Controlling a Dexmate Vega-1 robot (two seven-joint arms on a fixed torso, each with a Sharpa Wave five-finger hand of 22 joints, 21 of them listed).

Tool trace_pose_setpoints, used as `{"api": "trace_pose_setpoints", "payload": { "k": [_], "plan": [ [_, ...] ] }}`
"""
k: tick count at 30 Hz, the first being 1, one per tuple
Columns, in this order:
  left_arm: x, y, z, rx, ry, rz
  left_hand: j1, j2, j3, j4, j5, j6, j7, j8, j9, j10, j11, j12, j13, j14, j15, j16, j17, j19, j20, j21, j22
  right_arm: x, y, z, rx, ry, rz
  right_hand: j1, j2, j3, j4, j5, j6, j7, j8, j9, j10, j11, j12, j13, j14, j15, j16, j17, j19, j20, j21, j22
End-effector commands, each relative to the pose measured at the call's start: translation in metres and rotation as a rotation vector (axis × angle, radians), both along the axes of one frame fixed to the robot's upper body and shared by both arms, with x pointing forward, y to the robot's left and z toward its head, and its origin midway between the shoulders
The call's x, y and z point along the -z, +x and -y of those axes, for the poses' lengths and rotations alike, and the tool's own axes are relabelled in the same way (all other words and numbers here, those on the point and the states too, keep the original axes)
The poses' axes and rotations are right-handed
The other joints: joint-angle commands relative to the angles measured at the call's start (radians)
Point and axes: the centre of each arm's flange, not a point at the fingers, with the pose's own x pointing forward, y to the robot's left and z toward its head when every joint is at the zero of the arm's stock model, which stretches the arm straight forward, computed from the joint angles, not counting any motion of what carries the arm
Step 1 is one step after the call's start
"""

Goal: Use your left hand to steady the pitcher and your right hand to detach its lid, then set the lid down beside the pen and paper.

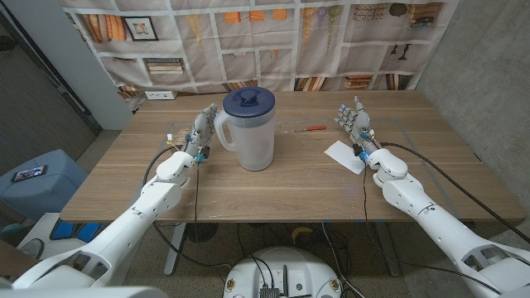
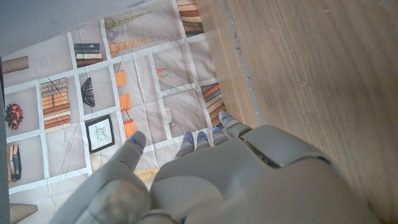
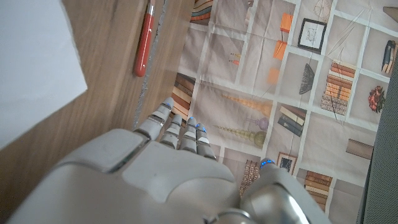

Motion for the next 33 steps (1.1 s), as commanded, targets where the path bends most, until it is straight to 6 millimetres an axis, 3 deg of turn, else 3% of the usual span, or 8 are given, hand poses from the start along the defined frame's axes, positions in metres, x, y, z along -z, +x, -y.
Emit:
{"api": "trace_pose_setpoints", "payload": {
  "k": [1,11,22,30,33],
  "plan": [
    [-0.014,-0.029,-0.006,-0.001,0.012,0.032,0.004,0.059,0.007,-0.005,0.004,-0.004,-0.002,0.006,0.002,-0.002,-0.001,0.005,0.002,0.001,-0.001,0.005,0.002,0.011,-0.023,0.007,0.003,0.001,0.005,-0.007,-0.016,-0.001,0.022,-0.001,0.006,0.005,0.003,0.006,0.009,0.003,0.006,0.005,0.011,-0.003,0.005,0.000,0.003,-0.011,0.006,-0.001,0.003,-0.005,0.007,0.003],
    [-0.021,-0.053,-0.017,-0.023,0.048,0.047,0.011,0.056,0.011,-0.019,0.002,0.017,-0.007,0.010,0.002,0.014,-0.009,0.008,0.001,0.014,-0.007,0.004,0.002,0.023,-0.020,0.008,0.003,0.000,0.004,-0.010,-0.013,-0.006,0.036,-0.002,0.008,0.005,0.002,0.010,0.015,0.005,0.010,0.004,0.012,-0.005,0.007,-0.007,0.000,-0.011,0.007,-0.008,-0.002,-0.007,0.008,0.003],
    [-0.012,-0.078,-0.028,-0.010,0.060,0.041,0.020,0.046,0.013,-0.040,-0.001,0.040,-0.011,0.013,0.002,0.030,-0.015,0.009,0.001,0.027,-0.011,0.002,0.000,0.034,-0.019,0.008,0.003,0.005,0.003,-0.012,-0.013,-0.006,0.029,0.000,0.011,0.007,0.000,0.013,0.017,0.004,0.010,0.004,0.011,-0.004,0.007,-0.013,-0.002,-0.011,0.007,-0.015,-0.005,-0.010,0.010,0.003],
    [-0.006,-0.096,-0.034,0.002,0.082,0.037,0.042,0.030,0.019,-0.080,-0.007,0.053,-0.018,0.013,0.003,0.041,-0.027,0.009,0.001,0.030,-0.016,-0.002,-0.001,0.040,-0.022,0.005,0.001,0.007,0.002,-0.013,-0.019,-0.007,0.034,0.000,0.015,0.008,0.000,0.016,0.018,0.005,0.011,0.004,0.013,-0.004,0.008,-0.018,-0.003,-0.012,0.009,-0.021,-0.010,-0.010,0.010,0.003],
    [-0.006,-0.103,-0.035,0.004,0.087,0.036,0.058,0.023,0.023,-0.106,-0.011,0.061,-0.022,0.014,0.003,0.051,-0.029,0.010,0.002,0.040,-0.018,0.000,-0.001,0.047,-0.019,0.004,0.001,0.008,0.001,-0.013,-0.023,-0.006,0.032,-0.001,0.016,0.008,0.000,0.017,0.018,0.006,0.011,0.004,0.011,-0.004,0.008,-0.020,-0.005,-0.011,0.009,-0.023,-0.011,-0.010,0.010,0.003]
  ]
}}
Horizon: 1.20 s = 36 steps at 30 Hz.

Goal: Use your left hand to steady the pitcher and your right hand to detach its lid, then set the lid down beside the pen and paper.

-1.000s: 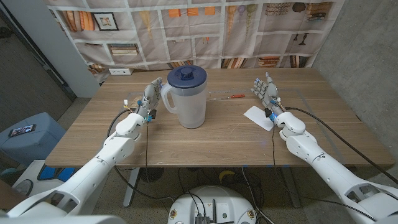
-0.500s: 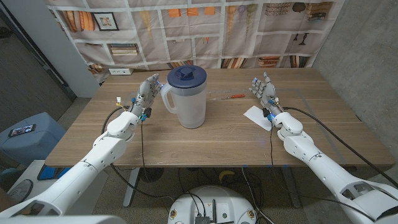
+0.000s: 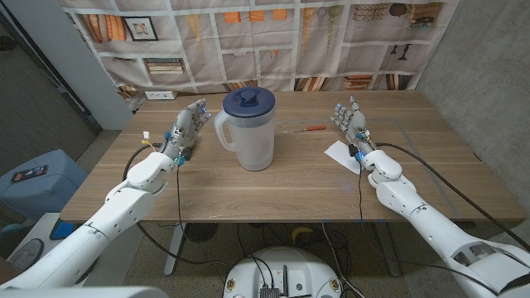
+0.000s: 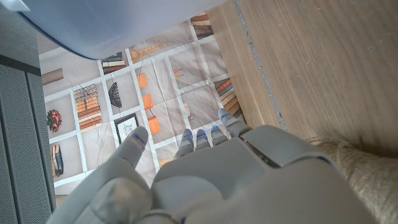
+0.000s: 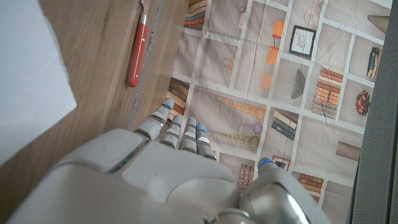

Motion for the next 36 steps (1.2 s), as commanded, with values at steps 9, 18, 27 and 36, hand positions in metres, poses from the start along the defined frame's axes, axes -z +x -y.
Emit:
{"api": "trace_pose_setpoints", "payload": {
  "k": [9,18,27,36],
  "plan": [
    [-0.001,-0.043,-0.008,0.041,0.068,-0.013,0.061,-0.010,0.020,-0.094,-0.012,0.024,-0.006,0.007,0.003,0.034,-0.007,0.005,0.005,0.035,-0.007,0.000,0.003,0.033,-0.013,0.005,0.001,0.010,-0.009,0.003,-0.008,-0.003,0.005,-0.007,0.013,0.008,0.000,0.014,0.004,0.010,0.002,0.004,0.001,0.000,0.001,-0.006,-0.005,-0.009,0.005,-0.010,-0.024,-0.015,0.001,0.003],
    [0.002,-0.064,-0.012,0.046,0.119,-0.027,0.092,-0.020,0.028,-0.145,-0.016,0.046,-0.009,0.011,0.004,0.057,-0.018,0.007,0.005,0.054,-0.012,0.002,0.003,0.047,-0.009,0.004,0.002,0.002,-0.017,0.008,0.015,-0.024,0.021,-0.009,0.021,0.010,0.001,0.020,0.002,0.007,0.002,0.004,0.001,-0.008,0.003,-0.014,-0.003,-0.018,0.008,-0.022,-0.068,-0.039,-0.006,0.002],
    [0.005,-0.082,-0.017,0.054,0.160,-0.038,0.112,-0.022,0.033,-0.172,-0.016,0.054,-0.012,0.011,0.004,0.067,-0.022,0.007,0.006,0.067,-0.016,0.002,0.003,0.050,-0.007,0.002,0.002,-0.008,-0.022,0.011,0.035,-0.028,0.017,-0.010,0.027,0.012,0.002,0.024,0.000,0.010,0.002,0.004,-0.001,-0.007,0.002,-0.020,-0.001,-0.001,0.010,-0.032,-0.091,-0.047,-0.004,0.002],
    [0.008,-0.096,-0.023,0.063,0.193,-0.040,0.137,-0.027,0.037,-0.195,-0.017,0.059,-0.013,0.012,0.005,0.082,-0.026,0.009,0.006,0.077,-0.015,0.002,0.003,0.055,-0.002,0.001,0.002,-0.008,-0.022,0.011,0.056,-0.013,0.022,-0.011,0.029,0.013,0.002,0.026,-0.001,0.013,0.002,0.004,-0.004,-0.005,0.002,-0.023,-0.004,0.001,0.009,-0.039,-0.096,-0.047,0.000,0.002]
  ]
}}
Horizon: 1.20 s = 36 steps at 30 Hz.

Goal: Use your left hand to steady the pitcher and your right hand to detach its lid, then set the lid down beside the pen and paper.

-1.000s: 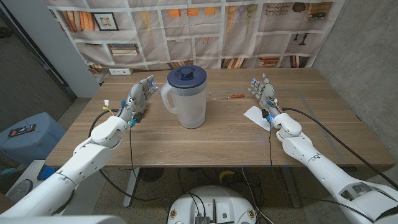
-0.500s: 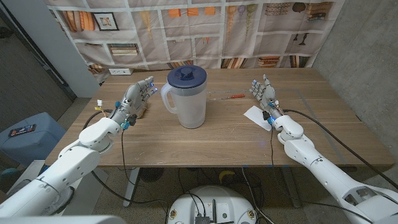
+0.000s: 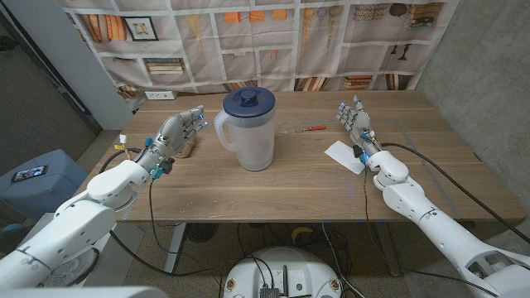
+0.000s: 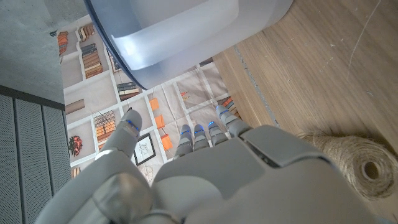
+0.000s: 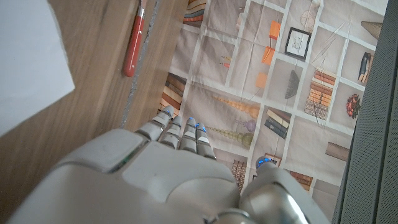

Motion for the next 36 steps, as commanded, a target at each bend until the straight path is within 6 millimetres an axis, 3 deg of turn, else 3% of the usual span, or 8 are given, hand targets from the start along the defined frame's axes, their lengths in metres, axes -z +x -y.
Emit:
{"api": "trace_pose_setpoints", "payload": {
  "k": [1,14,24,36],
  "plan": [
    [0.003,-0.024,-0.007,0.009,0.058,-0.006,0.018,-0.004,0.005,-0.013,-0.006,0.010,0.002,0.009,0.005,0.010,-0.003,0.009,0.003,0.008,-0.002,0.002,0.003,0.009,-0.002,0.001,0.002,-0.003,-0.002,0.002,0.032,0.012,0.003,-0.002,0.019,0.007,0.002,0.004,-0.001,0.006,0.002,0.004,-0.003,-0.005,0.002,0.001,0.003,0.008,0.006,-0.002,-0.003,-0.019,0.004,0.002],
    [0.005,-0.037,-0.011,0.004,0.111,-0.004,0.067,-0.015,0.015,-0.030,-0.004,0.024,-0.005,0.013,0.006,0.037,-0.026,0.012,0.005,0.030,-0.009,0.004,0.004,0.019,0.004,0.000,0.001,0.003,-0.004,0.001,0.043,0.020,0.008,-0.003,0.019,0.006,0.002,0.006,-0.006,0.005,0.001,0.004,-0.007,-0.003,0.002,-0.002,-0.010,0.007,0.003,-0.010,-0.012,-0.016,0.006,0.002],
    [0.014,-0.049,-0.006,-0.044,0.121,-0.010,0.114,-0.026,0.026,-0.034,0.000,0.041,-0.005,0.018,0.007,0.055,-0.026,0.014,0.006,0.058,-0.014,0.007,0.004,0.040,0.009,0.002,0.000,0.010,-0.004,0.002,0.038,0.031,0.007,-0.003,0.019,0.007,0.002,0.007,-0.007,0.005,0.001,0.004,-0.009,-0.004,0.002,-0.003,-0.010,0.008,0.004,-0.015,-0.013,-0.016,0.009,0.002],
    [0.017,-0.059,0.004,-0.140,0.173,0.023,0.218,-0.073,0.045,-0.036,0.004,0.077,-0.031,0.028,0.008,0.103,-0.055,0.016,0.008,0.114,-0.055,0.011,0.005,0.071,-0.002,-0.001,0.000,0.011,-0.005,0.004,0.034,0.035,0.014,-0.003,0.018,0.006,0.001,0.009,-0.010,0.004,0.001,0.004,-0.011,-0.007,0.002,-0.005,-0.014,0.011,0.005,-0.023,-0.015,-0.011,0.011,0.002]
  ]
}}
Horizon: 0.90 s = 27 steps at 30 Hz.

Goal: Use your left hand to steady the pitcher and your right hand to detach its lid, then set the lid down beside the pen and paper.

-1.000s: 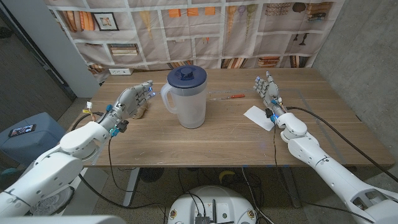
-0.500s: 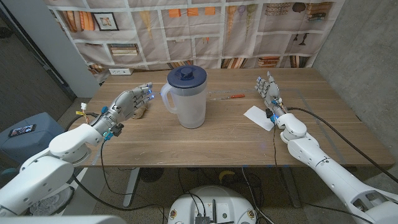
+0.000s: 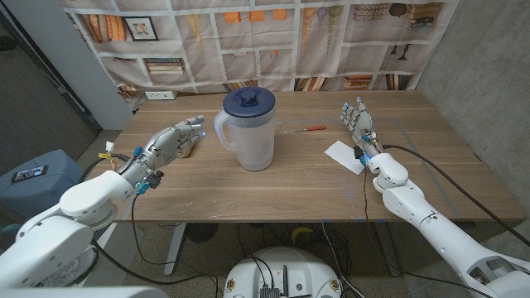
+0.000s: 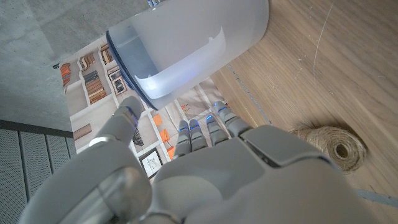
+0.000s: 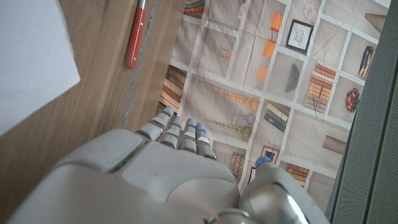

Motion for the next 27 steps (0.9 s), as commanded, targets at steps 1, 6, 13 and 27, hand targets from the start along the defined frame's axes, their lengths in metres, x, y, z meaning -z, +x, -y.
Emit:
{"api": "trace_pose_setpoints", "payload": {
  "k": [1,6,13,27],
  "plan": [
    [0.004,-0.011,0.009,-0.086,0.041,0.032,0.028,-0.010,0.012,0.001,0.007,0.014,-0.005,0.006,0.003,0.011,-0.007,0.008,0.003,0.015,-0.051,0.005,0.002,0.005,-0.003,-0.002,0.002,0.003,-0.001,0.002,-0.005,0.007,0.005,0.001,0.014,0.006,0.000,0.010,-0.003,-0.007,0.002,0.004,-0.007,-0.003,0.002,-0.001,-0.003,-0.001,0.005,0.000,-0.006,-0.009,0.007,0.002],
    [0.004,-0.010,0.017,-0.140,0.056,0.066,0.064,-0.027,0.018,0.001,0.005,0.028,-0.015,0.009,0.003,0.025,-0.018,0.007,0.004,0.024,-0.066,0.003,0.003,0.004,-0.003,-0.005,0.002,0.005,-0.002,0.004,-0.006,0.015,0.009,0.001,0.014,0.006,0.000,0.010,-0.003,-0.013,0.002,0.004,-0.007,-0.003,0.002,-0.001,-0.004,-0.001,0.006,-0.003,-0.006,-0.006,0.008,0.002],
    [0.007,-0.007,0.027,-0.185,0.060,0.083,0.111,-0.049,0.024,0.001,0.003,0.045,-0.030,0.014,0.004,0.046,-0.023,0.008,0.004,0.049,-0.081,0.005,0.003,0.022,-0.006,-0.002,0.002,0.008,-0.004,0.007,-0.008,0.022,0.011,0.001,0.015,0.007,-0.001,0.012,0.000,-0.023,0.003,0.004,-0.008,-0.005,0.002,-0.002,-0.006,-0.001,0.006,-0.007,-0.007,-0.003,0.009,0.002],
    [0.013,0.003,0.049,-0.233,0.042,0.141,0.238,-0.126,0.024,0.002,0.001,0.108,-0.024,0.030,0.004,0.113,-0.039,0.010,0.005,0.126,-0.105,0.009,0.002,0.075,-0.012,0.004,0.003,0.007,-0.002,0.010,-0.011,0.019,0.014,0.001,0.016,0.008,-0.001,0.014,0.003,-0.030,0.004,0.004,-0.007,-0.005,0.004,-0.003,-0.005,0.003,0.008,-0.013,-0.010,0.005,0.009,0.003]
  ]
}}
